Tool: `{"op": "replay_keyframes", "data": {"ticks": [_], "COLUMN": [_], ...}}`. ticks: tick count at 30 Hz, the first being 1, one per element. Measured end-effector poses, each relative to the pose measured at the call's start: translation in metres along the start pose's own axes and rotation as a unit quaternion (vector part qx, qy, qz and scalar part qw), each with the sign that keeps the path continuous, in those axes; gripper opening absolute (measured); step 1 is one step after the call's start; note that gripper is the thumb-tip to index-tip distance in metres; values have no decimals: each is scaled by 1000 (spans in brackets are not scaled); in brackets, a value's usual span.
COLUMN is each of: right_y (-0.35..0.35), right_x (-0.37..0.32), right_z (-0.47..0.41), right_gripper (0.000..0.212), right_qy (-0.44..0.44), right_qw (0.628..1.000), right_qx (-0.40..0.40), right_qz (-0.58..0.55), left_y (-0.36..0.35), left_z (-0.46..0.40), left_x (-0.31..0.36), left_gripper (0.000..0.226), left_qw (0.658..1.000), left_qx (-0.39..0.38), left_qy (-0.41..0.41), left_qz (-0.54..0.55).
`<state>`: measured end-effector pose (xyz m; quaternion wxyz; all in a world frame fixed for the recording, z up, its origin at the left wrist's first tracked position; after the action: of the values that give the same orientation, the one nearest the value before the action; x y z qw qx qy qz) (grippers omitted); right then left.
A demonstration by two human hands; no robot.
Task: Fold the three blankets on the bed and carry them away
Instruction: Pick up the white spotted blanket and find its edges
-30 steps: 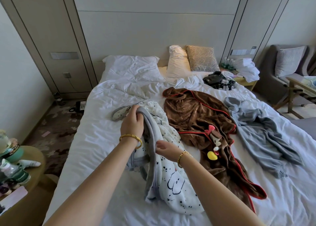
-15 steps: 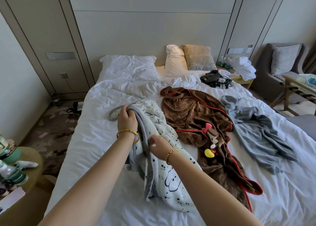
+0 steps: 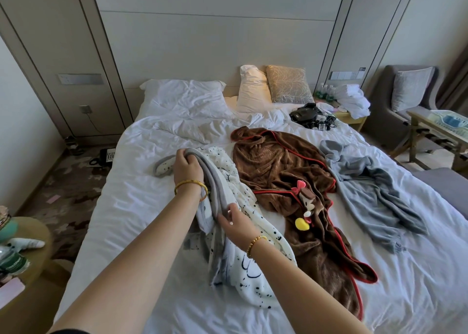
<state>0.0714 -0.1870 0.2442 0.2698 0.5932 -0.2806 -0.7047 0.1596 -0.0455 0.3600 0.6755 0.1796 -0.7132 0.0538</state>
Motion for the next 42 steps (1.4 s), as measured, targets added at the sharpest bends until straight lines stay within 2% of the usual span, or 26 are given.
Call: {"op": "replay_keyframes", "data": {"ticks": [4, 10, 14, 16, 18, 20, 22, 26, 30, 34, 37, 39, 41, 42], "right_y": [-5, 5, 18, 18, 11, -1, -7, -5, 13, 63, 97, 109, 115, 115], "right_x": [0, -20, -21, -18, -16, -14, -11, -2, 19, 38, 54, 54, 46, 40], "right_z": [7, 5, 5, 5, 2, -2, -3, -5, -1, 8, 14, 13, 11, 7], "right_gripper": [23, 17, 19, 15, 14, 21, 28, 16, 4, 11, 17, 18, 14, 13], "right_qy": [-6, 43, 19, 18, 12, -3, -23, -71, -117, -133, -131, -96, -62, -54], "right_qw": [999, 993, 990, 991, 997, 1000, 1000, 996, 988, 965, 953, 953, 959, 966], "right_qx": [16, 96, 140, 131, 82, 22, 9, 55, 98, 225, 267, 269, 266, 249], "right_qz": [-36, 44, -8, -12, -9, 0, 12, 22, 35, 21, 55, 100, 71, 45], "left_y": [0, 3, 4, 5, 6, 5, 0, -7, 10, 46, 73, 74, 60, 52], "left_z": [0, 0, -1, -2, -4, -5, -4, 2, -4, -13, -19, -30, -39, -40], "left_x": [2, -1, 0, -1, -3, -6, -6, 3, 0, -23, -40, -47, -58, -68], "left_gripper": [29, 31, 31, 31, 31, 32, 32, 32, 32, 33, 33, 32, 34, 36], "left_qw": [1000, 1000, 1000, 1000, 1000, 1000, 1000, 999, 997, 992, 984, 989, 986, 975], "left_qx": [2, 5, 3, 6, 10, 11, 3, 1, 44, 115, 163, 120, 24, -36], "left_qy": [-4, 5, -1, -3, 4, 14, 17, 2, 15, 45, 76, 76, 79, 91], "left_qz": [3, 8, 4, 2, 3, 10, 18, 38, 63, 27, 7, -44, -142, -201]}}
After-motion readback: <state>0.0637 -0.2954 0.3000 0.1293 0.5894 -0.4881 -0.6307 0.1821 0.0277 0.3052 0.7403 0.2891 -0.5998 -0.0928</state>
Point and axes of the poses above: each hand's wrist, its own z-axis away from the middle knuckle, its own y-axis out of the back of the hand, x = y × z, the point moved 10 cm from there along -z, towards the middle knuckle, and after that the axes turned 5 degrees about z, right-handed, at the moved point
